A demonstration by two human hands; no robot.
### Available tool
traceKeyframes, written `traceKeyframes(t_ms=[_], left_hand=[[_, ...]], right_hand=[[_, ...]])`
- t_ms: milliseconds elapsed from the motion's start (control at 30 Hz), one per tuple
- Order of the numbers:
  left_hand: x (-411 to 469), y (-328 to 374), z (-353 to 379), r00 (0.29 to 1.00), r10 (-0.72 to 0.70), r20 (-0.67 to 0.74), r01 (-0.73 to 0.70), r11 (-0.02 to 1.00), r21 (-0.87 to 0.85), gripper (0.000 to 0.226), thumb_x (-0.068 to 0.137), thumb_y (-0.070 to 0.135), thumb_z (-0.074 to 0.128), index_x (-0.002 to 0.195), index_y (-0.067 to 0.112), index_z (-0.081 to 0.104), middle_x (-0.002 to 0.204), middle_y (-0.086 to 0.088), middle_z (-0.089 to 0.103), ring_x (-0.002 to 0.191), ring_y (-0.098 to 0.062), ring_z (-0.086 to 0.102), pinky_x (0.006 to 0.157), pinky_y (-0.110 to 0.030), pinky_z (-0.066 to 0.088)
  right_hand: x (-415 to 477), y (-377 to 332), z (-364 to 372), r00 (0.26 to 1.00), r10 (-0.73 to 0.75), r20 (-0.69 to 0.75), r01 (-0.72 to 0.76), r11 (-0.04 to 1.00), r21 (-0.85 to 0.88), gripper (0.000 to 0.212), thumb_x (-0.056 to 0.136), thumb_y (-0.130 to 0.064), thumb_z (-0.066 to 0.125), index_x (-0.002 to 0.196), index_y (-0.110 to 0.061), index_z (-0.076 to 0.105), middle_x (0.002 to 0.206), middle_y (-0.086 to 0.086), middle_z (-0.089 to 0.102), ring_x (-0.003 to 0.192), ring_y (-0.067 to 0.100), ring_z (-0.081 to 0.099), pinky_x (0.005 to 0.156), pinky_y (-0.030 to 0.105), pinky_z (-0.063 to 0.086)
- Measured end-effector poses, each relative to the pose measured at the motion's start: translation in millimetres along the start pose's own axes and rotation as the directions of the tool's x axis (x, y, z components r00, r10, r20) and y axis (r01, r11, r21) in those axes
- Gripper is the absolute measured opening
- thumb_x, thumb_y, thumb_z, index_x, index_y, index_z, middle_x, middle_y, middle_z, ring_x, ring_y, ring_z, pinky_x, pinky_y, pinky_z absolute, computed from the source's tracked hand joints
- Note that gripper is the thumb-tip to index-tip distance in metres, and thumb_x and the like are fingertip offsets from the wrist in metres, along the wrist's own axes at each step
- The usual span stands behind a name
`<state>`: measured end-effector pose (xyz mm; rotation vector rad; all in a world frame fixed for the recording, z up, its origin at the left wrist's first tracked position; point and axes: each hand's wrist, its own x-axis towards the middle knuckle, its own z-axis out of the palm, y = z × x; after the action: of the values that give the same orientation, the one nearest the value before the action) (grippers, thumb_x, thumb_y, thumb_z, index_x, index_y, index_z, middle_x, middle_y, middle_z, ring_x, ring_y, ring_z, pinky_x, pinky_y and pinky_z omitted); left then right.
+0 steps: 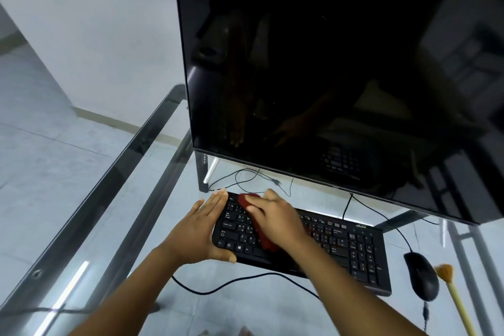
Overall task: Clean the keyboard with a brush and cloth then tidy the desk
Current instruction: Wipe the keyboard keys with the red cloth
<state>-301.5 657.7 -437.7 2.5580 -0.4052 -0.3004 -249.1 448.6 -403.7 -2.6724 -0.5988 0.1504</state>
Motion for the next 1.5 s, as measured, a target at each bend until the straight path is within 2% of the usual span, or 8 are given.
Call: traceKeyframes(t_ms=[133, 300, 433, 633, 800, 967, 1233, 1500], left_hand=[[0, -1, -1, 1.0, -0.004, 0.023, 0.005, 1.0, -0.01, 0.138, 0.053, 0.093, 0.056, 0.15, 0.026, -0.017, 0.16, 0.01, -0.011, 0.144, 0.0, -0.014, 0.12, -0.033, -0.004], [1, -6, -8, 0.993, 0.04, 0.115, -0.04, 0.999, -0.002, 0.147, 0.049, 0.088, 0.064, 0.15, 0.021, -0.02, 0.159, 0.01, -0.014, 0.141, 0.002, -0.022, 0.118, -0.029, -0.011], [0, -7, -9, 0.992, 0.039, 0.122, -0.04, 0.999, 0.003, 0.147, 0.05, 0.087, 0.065, 0.149, 0.021, -0.021, 0.159, 0.01, -0.015, 0.14, 0.004, -0.023, 0.117, -0.027, -0.012], [0, -8, -8, 0.992, 0.034, 0.12, -0.039, 0.999, 0.037, 0.148, 0.047, 0.088, 0.064, 0.149, 0.021, -0.02, 0.16, 0.008, -0.013, 0.141, 0.002, -0.022, 0.117, -0.027, -0.011], [-1, -8, -11, 0.991, 0.043, 0.13, -0.045, 0.999, 0.008, 0.146, 0.05, 0.088, 0.064, 0.149, 0.022, -0.021, 0.159, 0.008, -0.014, 0.141, 0.0, -0.022, 0.117, -0.027, -0.013], [0, -8, -7, 0.992, 0.04, 0.123, -0.044, 0.999, 0.027, 0.148, 0.048, 0.089, 0.063, 0.15, 0.021, -0.02, 0.159, 0.008, -0.013, 0.143, -0.002, -0.019, 0.119, -0.031, -0.009], [-1, -7, -9, 0.992, 0.037, 0.122, -0.04, 0.999, 0.024, 0.146, 0.049, 0.089, 0.063, 0.149, 0.023, -0.02, 0.159, 0.01, -0.012, 0.142, 0.0, -0.02, 0.119, -0.03, -0.009], [-2, -6, -8, 0.992, 0.037, 0.117, -0.041, 0.999, 0.035, 0.145, 0.051, 0.085, 0.065, 0.15, 0.02, -0.019, 0.156, 0.011, -0.012, 0.142, 0.0, -0.02, 0.115, -0.023, -0.014]], right_hand=[[7, -26, 8, 1.0, -0.017, 0.012, 0.017, 1.0, 0.011, 0.037, 0.097, -0.038, 0.049, 0.133, -0.035, 0.052, 0.103, -0.001, 0.05, 0.088, 0.02, 0.058, 0.069, 0.027, 0.045], [-34, -22, 8, 0.905, -0.36, 0.227, 0.362, 0.932, 0.032, 0.032, 0.094, -0.039, 0.043, 0.123, -0.037, 0.056, 0.093, 0.0, 0.049, 0.069, 0.017, 0.062, 0.051, 0.027, 0.048], [-9, -29, 13, 0.979, -0.203, 0.031, 0.2, 0.977, 0.066, 0.027, 0.094, -0.033, 0.056, 0.119, -0.032, 0.065, 0.091, 0.0, 0.05, 0.071, 0.02, 0.059, 0.055, 0.027, 0.042], [-60, -14, 11, 0.892, -0.395, 0.223, 0.402, 0.916, 0.014, 0.027, 0.093, -0.036, 0.047, 0.118, -0.039, 0.058, 0.087, -0.005, 0.048, 0.063, 0.013, 0.057, 0.045, 0.025, 0.045], [-96, 40, -18, 0.943, -0.266, 0.199, 0.283, 0.957, -0.066, 0.034, 0.09, -0.045, 0.041, 0.121, -0.05, 0.056, 0.083, -0.012, 0.049, 0.054, 0.0, 0.048, 0.043, 0.019, 0.048], [-78, -6, 12, 0.95, -0.303, 0.074, 0.306, 0.951, -0.034, 0.027, 0.088, -0.04, 0.052, 0.112, -0.042, 0.065, 0.079, -0.01, 0.045, 0.052, 0.005, 0.047, 0.038, 0.019, 0.038], [-65, -35, 21, 0.99, -0.144, 0.013, 0.143, 0.988, 0.051, 0.023, 0.083, -0.039, 0.054, 0.101, -0.037, 0.069, 0.082, -0.006, 0.05, 0.053, 0.01, 0.054, 0.037, 0.02, 0.045], [-46, -54, 26, 0.995, -0.075, 0.073, 0.072, 0.997, 0.041, 0.022, 0.096, -0.037, 0.048, 0.111, -0.033, 0.063, 0.097, -0.003, 0.044, 0.076, 0.022, 0.059, 0.06, 0.031, 0.048]])
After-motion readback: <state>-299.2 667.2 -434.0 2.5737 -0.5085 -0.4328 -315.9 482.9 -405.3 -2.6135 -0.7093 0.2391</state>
